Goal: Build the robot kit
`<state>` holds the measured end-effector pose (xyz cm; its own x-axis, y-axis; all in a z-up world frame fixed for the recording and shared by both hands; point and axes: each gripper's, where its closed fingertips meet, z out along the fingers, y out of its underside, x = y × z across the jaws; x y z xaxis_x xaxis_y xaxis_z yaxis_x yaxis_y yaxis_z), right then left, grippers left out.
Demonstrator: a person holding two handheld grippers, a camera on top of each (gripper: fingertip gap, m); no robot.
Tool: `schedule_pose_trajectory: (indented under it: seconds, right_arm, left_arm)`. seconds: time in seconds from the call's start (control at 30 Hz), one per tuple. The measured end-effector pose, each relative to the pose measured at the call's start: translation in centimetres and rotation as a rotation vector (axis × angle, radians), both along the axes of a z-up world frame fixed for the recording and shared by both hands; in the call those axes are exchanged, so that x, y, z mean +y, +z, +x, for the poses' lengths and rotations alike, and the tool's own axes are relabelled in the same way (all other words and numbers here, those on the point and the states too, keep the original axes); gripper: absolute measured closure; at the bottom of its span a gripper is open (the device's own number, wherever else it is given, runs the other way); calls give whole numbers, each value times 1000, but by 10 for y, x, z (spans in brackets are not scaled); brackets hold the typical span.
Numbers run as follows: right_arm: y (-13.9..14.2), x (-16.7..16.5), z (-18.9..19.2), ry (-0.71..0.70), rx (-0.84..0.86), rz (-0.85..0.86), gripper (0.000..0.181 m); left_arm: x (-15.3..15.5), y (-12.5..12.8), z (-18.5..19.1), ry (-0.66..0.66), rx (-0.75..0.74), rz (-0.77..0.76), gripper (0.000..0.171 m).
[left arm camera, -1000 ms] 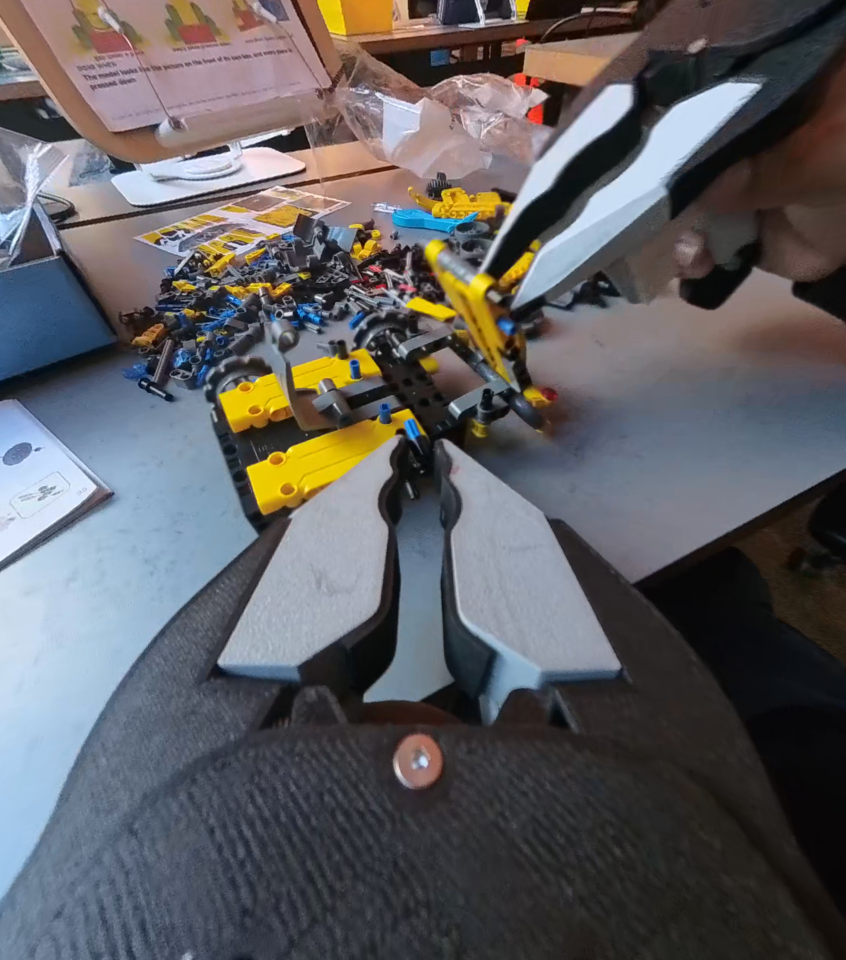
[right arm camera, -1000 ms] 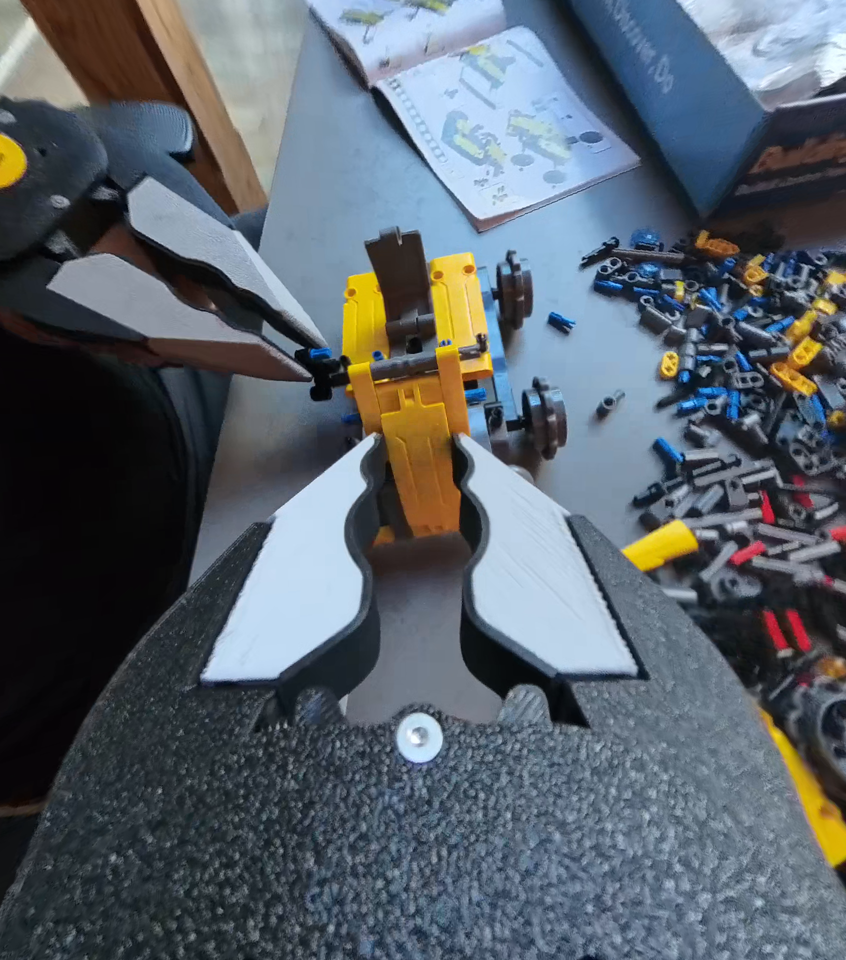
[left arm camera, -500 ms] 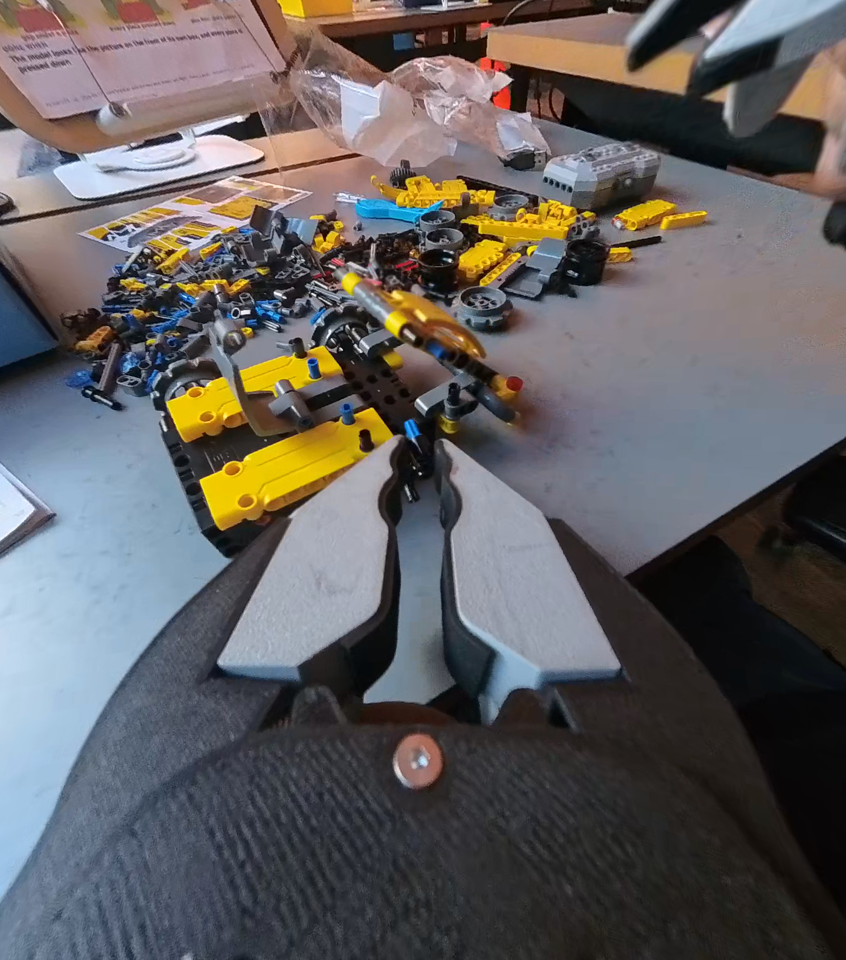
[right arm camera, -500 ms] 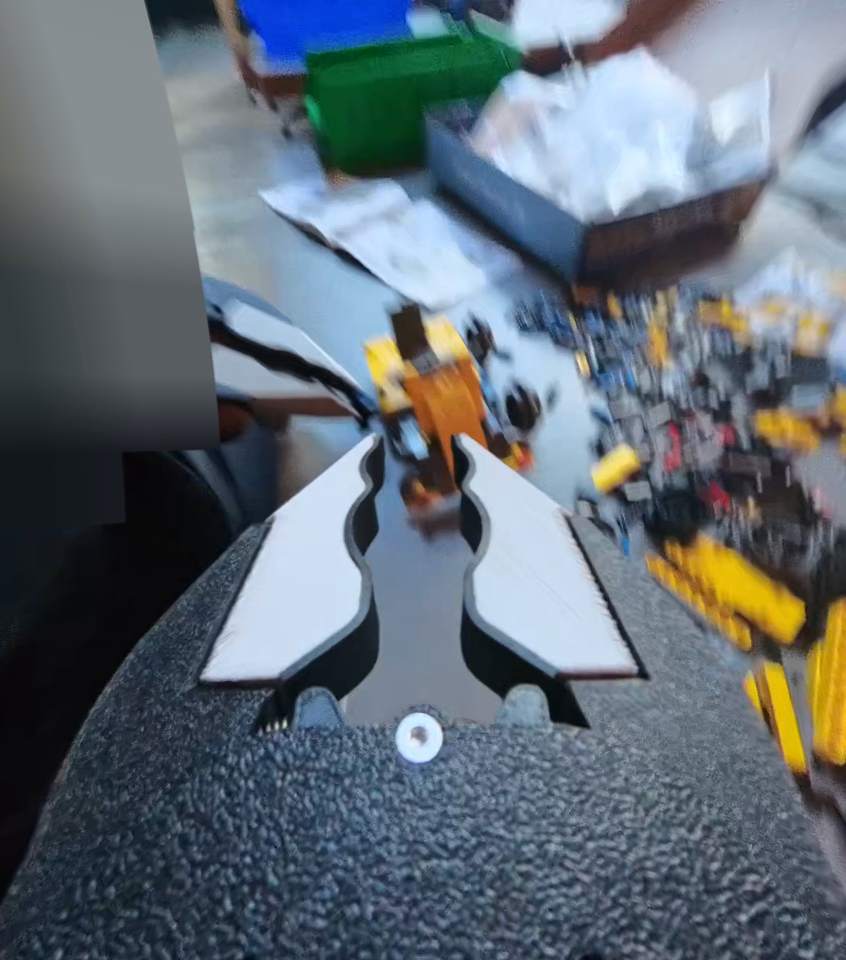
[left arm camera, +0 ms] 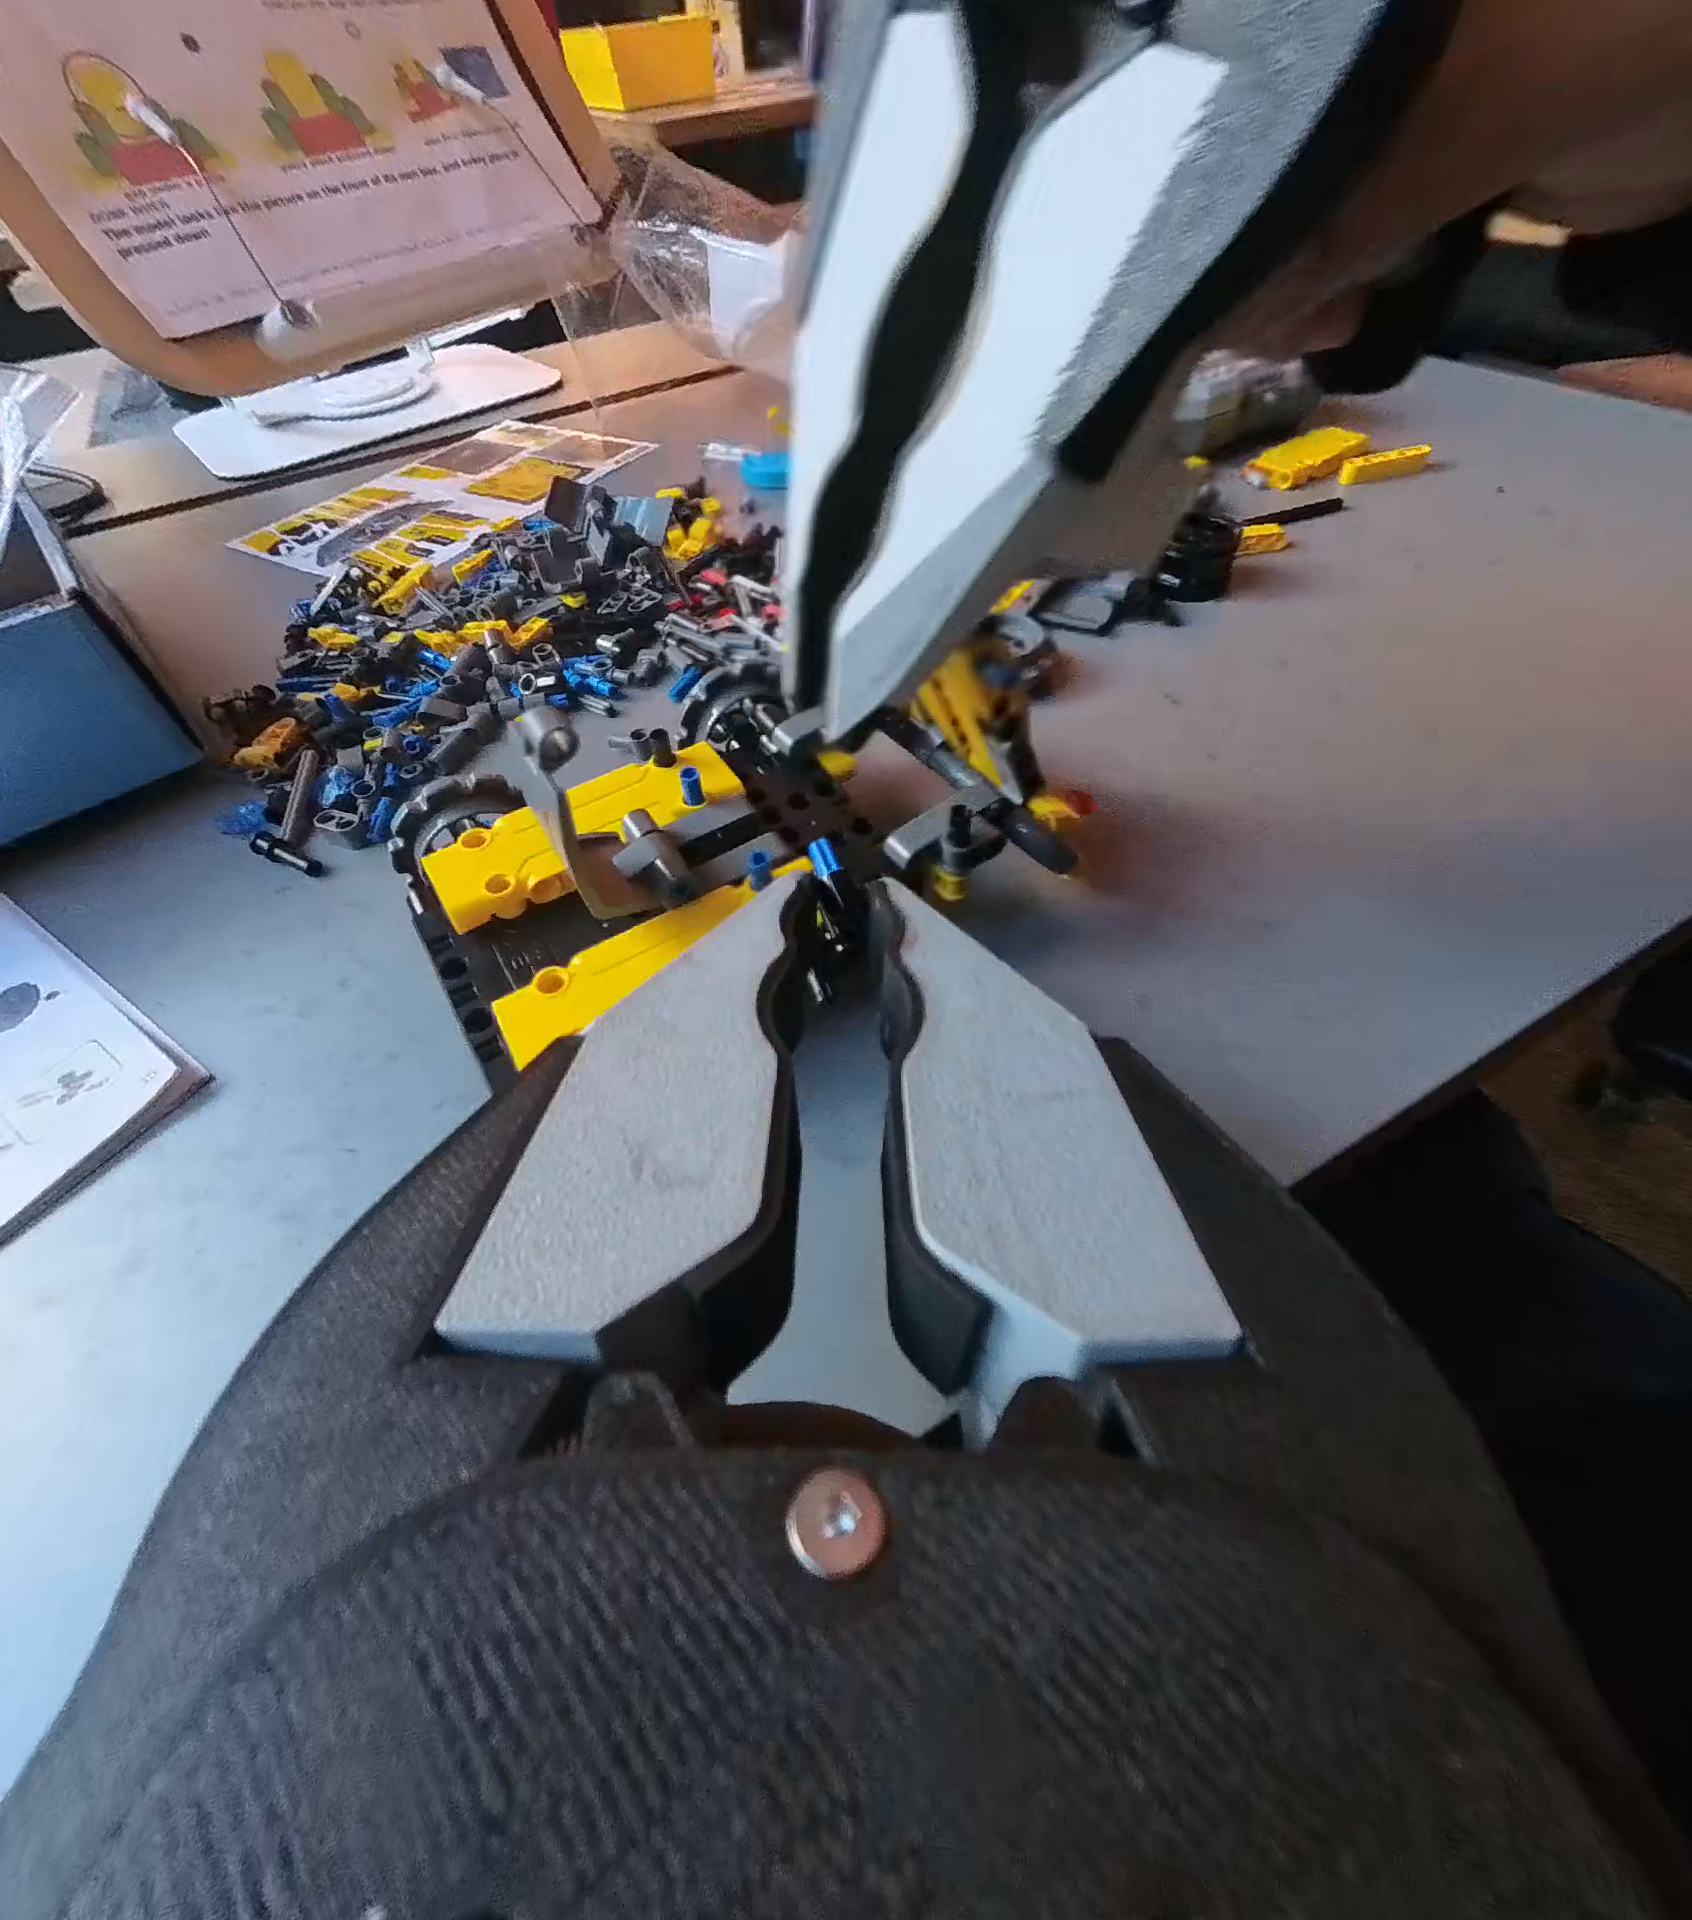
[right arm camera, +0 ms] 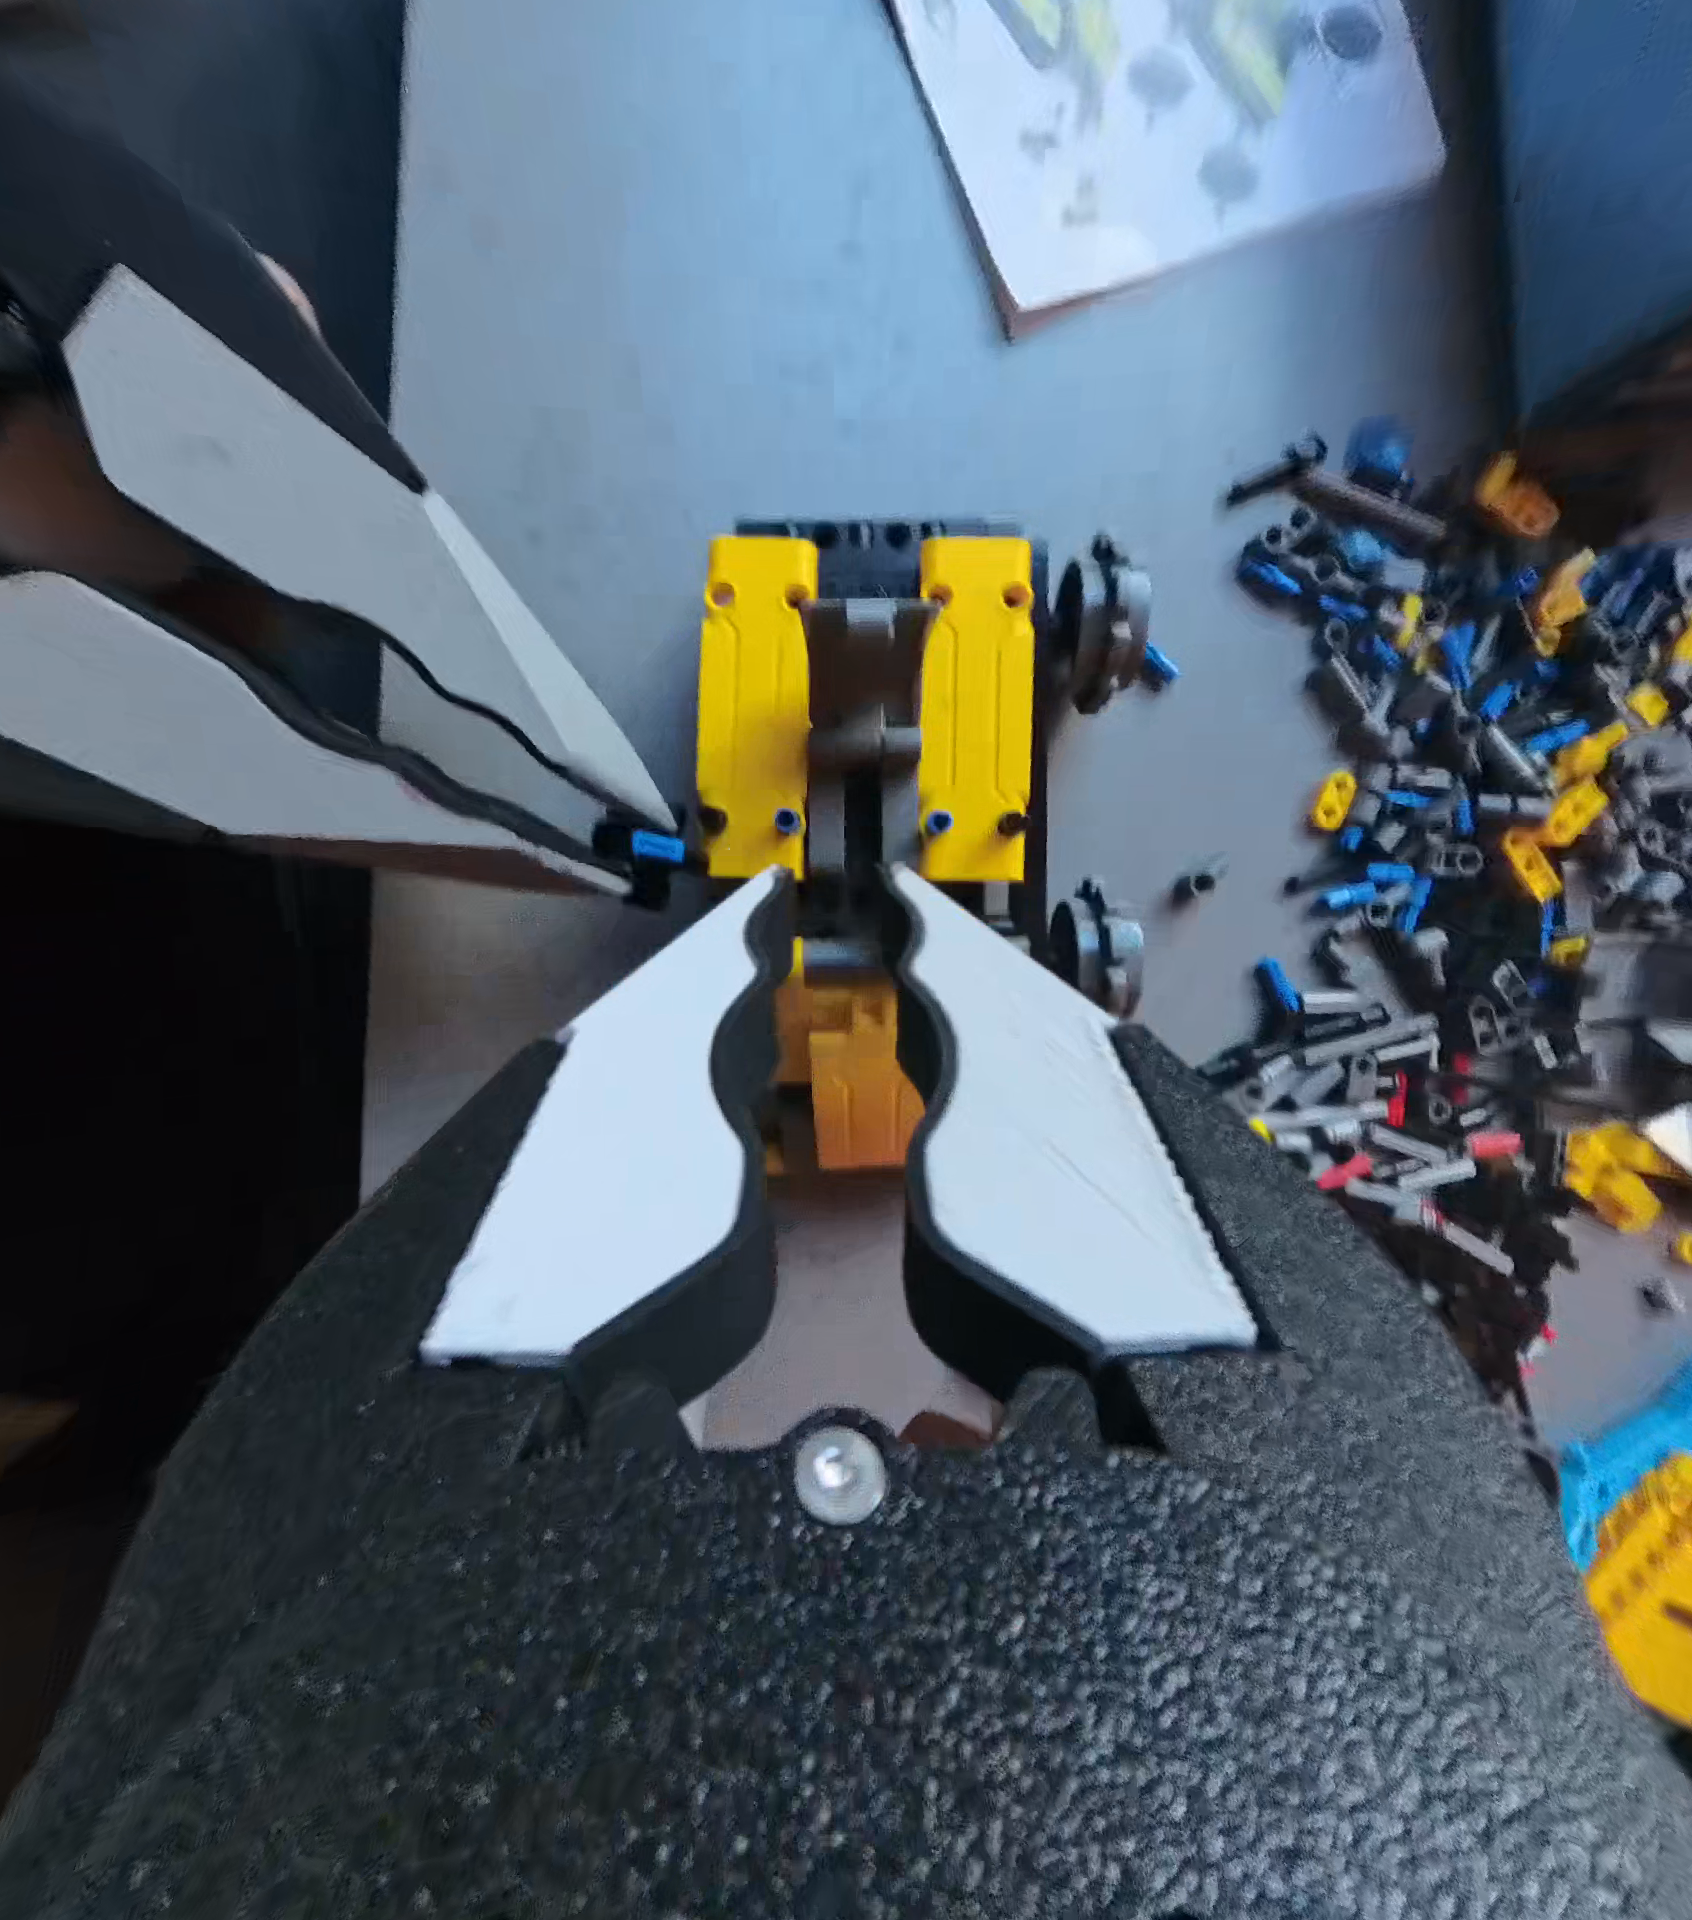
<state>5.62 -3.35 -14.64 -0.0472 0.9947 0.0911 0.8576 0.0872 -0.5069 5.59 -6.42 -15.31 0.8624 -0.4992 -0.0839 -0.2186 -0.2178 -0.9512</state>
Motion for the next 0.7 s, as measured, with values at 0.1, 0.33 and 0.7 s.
schedule_pose_trajectory:
  seconds: [0.1, 0.33, 0.7]
  right_arm:
    - [2, 1, 19, -62, 38, -17, 170]
    - [-6, 12, 64, -246, 81, -73, 166]
    - [22, -12, 36, -219, 277, -122, 146]
  left_arm:
    - [3, -1, 0, -4, -26, -1, 166]
    - [1, -2, 6, -19, -30, -3, 166]
    - [-3, -10, 21, -43, -21, -30, 166]
